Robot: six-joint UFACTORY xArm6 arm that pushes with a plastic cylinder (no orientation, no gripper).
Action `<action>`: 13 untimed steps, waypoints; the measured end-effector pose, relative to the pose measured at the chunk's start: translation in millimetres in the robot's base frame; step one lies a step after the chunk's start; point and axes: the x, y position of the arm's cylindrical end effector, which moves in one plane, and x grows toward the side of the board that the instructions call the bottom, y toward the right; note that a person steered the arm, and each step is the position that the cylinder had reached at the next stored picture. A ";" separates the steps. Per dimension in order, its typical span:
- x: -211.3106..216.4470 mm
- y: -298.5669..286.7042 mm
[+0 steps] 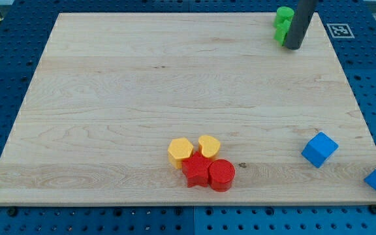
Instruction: Move blue cube to the left of the green circle
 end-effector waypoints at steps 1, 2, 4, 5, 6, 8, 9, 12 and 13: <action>-9.3 0.0; -15.0 0.0; 84.5 35.3; 164.6 65.8; 212.8 118.3; 225.2 133.7; 263.0 132.6; 312.5 82.1; 299.1 51.0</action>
